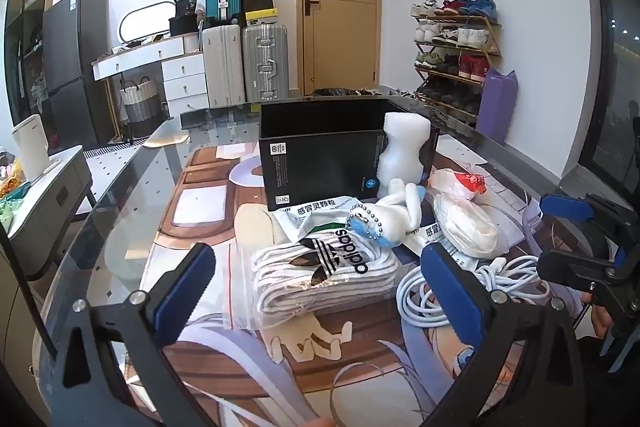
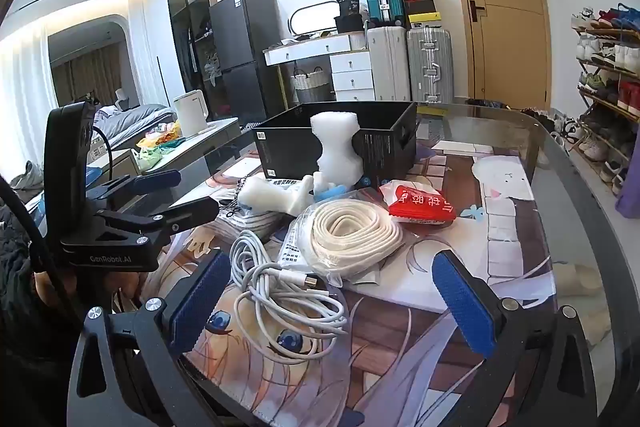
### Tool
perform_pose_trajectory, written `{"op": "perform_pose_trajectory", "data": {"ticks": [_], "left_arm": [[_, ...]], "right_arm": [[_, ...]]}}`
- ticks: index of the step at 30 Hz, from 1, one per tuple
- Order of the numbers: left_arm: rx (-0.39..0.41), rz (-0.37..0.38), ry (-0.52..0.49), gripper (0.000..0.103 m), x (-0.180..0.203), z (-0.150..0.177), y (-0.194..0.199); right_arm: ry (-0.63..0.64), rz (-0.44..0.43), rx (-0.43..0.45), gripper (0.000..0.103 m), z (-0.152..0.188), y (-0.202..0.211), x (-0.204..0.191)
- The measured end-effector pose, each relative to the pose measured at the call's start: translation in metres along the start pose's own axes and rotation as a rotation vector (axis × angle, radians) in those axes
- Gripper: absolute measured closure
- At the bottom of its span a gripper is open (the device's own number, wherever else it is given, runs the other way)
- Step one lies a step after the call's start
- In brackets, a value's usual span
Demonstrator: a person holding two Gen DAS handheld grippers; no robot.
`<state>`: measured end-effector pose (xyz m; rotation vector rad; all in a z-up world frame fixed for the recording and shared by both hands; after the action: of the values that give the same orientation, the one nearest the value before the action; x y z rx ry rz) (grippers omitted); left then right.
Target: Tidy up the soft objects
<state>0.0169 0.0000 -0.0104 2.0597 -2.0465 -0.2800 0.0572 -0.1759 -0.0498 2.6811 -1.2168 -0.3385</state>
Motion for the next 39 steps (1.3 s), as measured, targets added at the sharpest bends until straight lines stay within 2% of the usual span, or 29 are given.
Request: {"op": "perform_pose_trajectory", "data": {"ticks": [39], "left_arm": [[-0.016, 0.001, 0.026, 0.0, -0.0037, 0.0046, -0.0065]], "right_arm": [[0.011, 0.003, 0.005, 0.001, 0.0013, 0.0006, -0.0009]]}}
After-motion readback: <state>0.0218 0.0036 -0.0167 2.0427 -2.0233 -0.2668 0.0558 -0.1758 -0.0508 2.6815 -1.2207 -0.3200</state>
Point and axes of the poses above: each gripper's, at about its wrist camera, not at the fingertips, and y roughly against the way its jaws point, x to its right, z to its underside, the point moved 2 cm from there along -y, roughly the way its jaws point, and after that the axes turned 14 degrees about x, right-handed, at the moved point
